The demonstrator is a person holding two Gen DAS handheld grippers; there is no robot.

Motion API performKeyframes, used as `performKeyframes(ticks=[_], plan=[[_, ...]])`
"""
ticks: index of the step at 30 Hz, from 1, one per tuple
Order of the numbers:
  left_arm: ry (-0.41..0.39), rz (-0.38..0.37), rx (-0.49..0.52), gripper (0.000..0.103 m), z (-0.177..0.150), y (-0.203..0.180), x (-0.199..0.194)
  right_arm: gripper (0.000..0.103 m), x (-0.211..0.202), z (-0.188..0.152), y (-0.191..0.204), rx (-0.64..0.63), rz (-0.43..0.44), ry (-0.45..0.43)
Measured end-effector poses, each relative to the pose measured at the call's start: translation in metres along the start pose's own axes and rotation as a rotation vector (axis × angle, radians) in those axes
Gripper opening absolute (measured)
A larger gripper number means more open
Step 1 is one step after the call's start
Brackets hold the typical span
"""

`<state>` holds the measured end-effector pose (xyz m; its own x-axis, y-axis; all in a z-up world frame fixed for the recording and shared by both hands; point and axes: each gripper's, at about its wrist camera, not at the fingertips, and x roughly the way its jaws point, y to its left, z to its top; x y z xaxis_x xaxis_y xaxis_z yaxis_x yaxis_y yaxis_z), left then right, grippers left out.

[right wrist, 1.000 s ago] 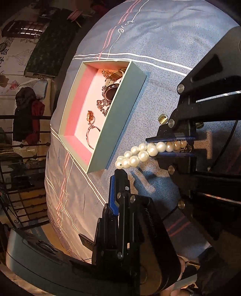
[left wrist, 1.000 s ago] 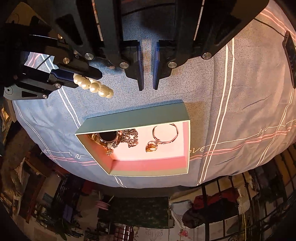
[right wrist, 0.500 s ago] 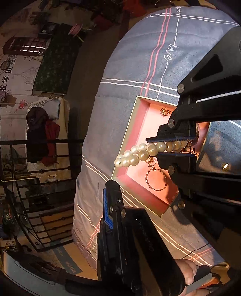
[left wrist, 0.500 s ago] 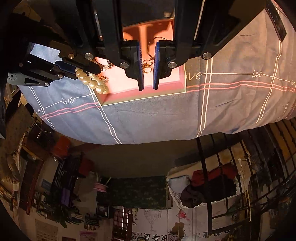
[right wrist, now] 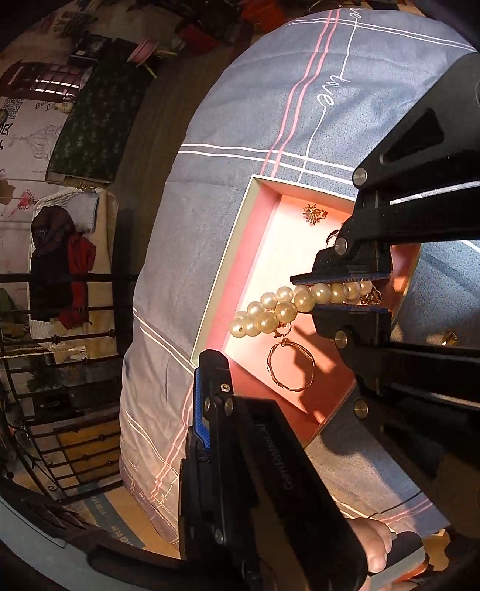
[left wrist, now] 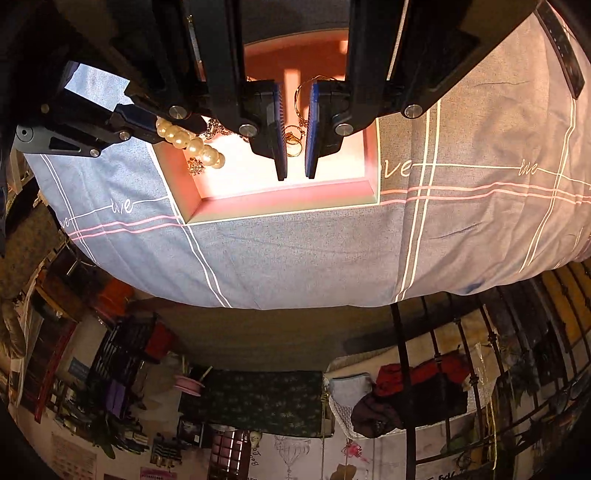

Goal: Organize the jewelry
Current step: 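Carry the pearl bracelet into the box and open the right tool, then move the right tool to a small gold charm and grasp it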

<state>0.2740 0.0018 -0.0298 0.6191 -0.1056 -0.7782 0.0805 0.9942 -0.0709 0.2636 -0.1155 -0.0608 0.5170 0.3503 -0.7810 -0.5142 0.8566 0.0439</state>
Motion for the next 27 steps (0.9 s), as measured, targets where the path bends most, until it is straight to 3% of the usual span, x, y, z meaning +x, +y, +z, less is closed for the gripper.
performKeyframes(ticks=[3, 5, 7, 8, 14, 21, 24, 27], plan=[[0.000, 0.001, -0.009, 0.010, 0.003, -0.001, 0.000, 0.010, 0.002, -0.001, 0.000, -0.007, 0.009, 0.006], [0.000, 0.003, -0.014, 0.022, 0.004, 0.001, 0.001, 0.012, 0.005, -0.001, 0.002, -0.023, 0.017, 0.026], [-0.026, 0.035, -0.014, 0.089, 0.003, 0.001, -0.002, 0.051, 0.003, -0.006, 0.004, -0.034, -0.041, 0.022], [-0.067, 0.045, -0.013, 0.094, 0.000, 0.001, -0.007, 0.084, -0.001, -0.010, 0.005, -0.035, -0.082, -0.002], [-0.073, 0.021, 0.015, 0.094, -0.035, 0.003, -0.024, 0.087, -0.035, -0.056, -0.001, 0.050, -0.035, -0.061], [0.030, -0.056, 0.004, 0.094, -0.129, -0.003, -0.028, 0.087, -0.049, -0.134, 0.011, 0.156, 0.050, 0.013], [0.098, -0.043, -0.006, 0.094, -0.164, -0.011, -0.016, 0.083, -0.046, -0.155, 0.021, 0.164, 0.037, 0.045], [0.084, 0.023, 0.069, 0.094, -0.177, -0.025, -0.013, 0.079, -0.039, -0.164, 0.034, 0.139, 0.011, 0.066]])
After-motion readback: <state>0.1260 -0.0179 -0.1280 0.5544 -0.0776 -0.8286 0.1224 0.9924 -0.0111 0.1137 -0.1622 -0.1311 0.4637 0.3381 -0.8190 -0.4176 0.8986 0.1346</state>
